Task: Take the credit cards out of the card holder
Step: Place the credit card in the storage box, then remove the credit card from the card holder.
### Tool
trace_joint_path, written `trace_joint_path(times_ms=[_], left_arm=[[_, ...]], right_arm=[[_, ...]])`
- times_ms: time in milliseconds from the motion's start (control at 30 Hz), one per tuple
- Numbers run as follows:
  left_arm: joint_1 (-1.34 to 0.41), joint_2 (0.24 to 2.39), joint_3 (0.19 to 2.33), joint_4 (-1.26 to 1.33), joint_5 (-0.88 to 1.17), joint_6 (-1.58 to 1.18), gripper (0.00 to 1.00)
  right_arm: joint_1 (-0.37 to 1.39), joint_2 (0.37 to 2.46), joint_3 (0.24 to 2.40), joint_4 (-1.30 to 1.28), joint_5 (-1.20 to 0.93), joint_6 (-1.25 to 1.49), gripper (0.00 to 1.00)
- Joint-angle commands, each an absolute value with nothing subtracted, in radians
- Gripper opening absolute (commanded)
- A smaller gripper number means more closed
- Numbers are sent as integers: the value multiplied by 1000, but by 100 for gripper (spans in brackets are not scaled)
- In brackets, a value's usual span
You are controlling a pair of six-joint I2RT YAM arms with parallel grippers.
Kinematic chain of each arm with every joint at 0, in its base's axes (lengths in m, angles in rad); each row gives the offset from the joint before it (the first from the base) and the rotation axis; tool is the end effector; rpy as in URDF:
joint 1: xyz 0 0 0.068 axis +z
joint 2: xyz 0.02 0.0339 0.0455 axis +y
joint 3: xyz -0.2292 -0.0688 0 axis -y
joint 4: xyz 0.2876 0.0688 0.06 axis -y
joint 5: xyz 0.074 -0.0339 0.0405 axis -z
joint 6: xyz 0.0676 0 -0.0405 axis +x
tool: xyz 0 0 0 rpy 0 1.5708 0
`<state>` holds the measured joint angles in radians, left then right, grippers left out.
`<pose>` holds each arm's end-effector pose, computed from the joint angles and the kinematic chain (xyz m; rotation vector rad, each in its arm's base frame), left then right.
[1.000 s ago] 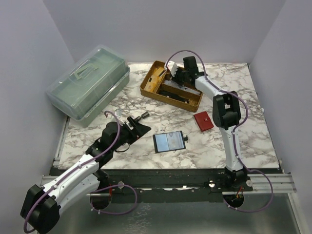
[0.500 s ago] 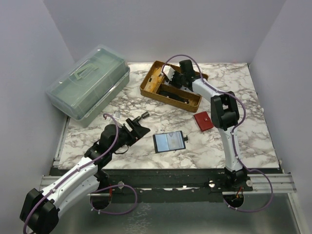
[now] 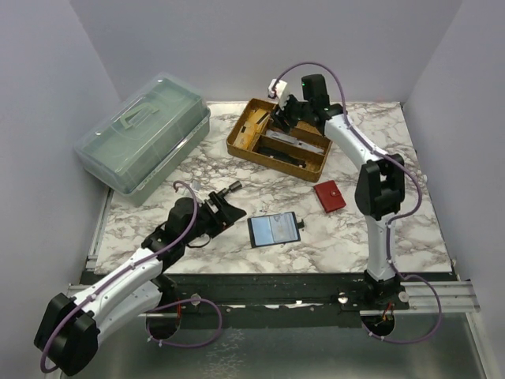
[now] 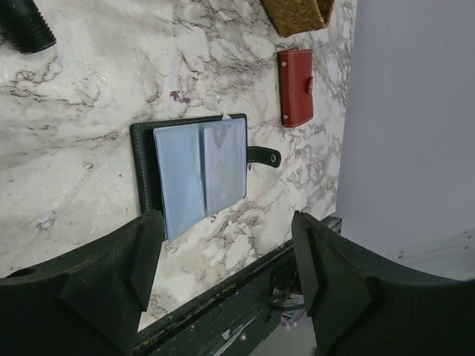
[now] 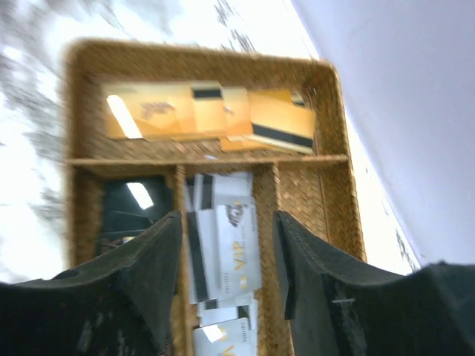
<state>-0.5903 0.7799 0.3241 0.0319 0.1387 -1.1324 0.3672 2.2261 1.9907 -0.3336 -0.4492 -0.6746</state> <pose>0.2192 -0.1581 0.1440 -0.4974 2.1610 -1.1857 0.5186 0.2309 0.2138 -1.2576 1.6705 0.2945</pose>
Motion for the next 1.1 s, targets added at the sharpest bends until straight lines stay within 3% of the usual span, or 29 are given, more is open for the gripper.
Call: trace_joint_path(times_ms=[0, 133, 267, 433, 633, 933, 1067], left_arm=[[-587, 833, 382, 50, 198, -1100, 76], [-589, 903, 407, 72, 239, -1075, 76], [-597, 978, 433, 100, 271, -1050, 76], [-639, 1078, 473, 144, 274, -1014, 75], [-684, 1176, 498, 225, 264, -1002, 73], [-762, 1216, 518, 243, 129, -1014, 73], [-791, 1240, 525, 245, 95, -1035, 67]], right_arm=[[356, 2034, 1921, -483, -758, -565, 59], [350, 1831, 1677, -562, -1056, -509, 60], [350, 1660, 1395, -581, -1188, -468, 60], [343, 1482, 1094, -513, -1173, -405, 61], [293, 1371, 901, -393, -1194, -298, 60], [255, 1295, 747, -258, -1104, -177, 57], [253, 1277, 716, -200, -1041, -91, 53]])
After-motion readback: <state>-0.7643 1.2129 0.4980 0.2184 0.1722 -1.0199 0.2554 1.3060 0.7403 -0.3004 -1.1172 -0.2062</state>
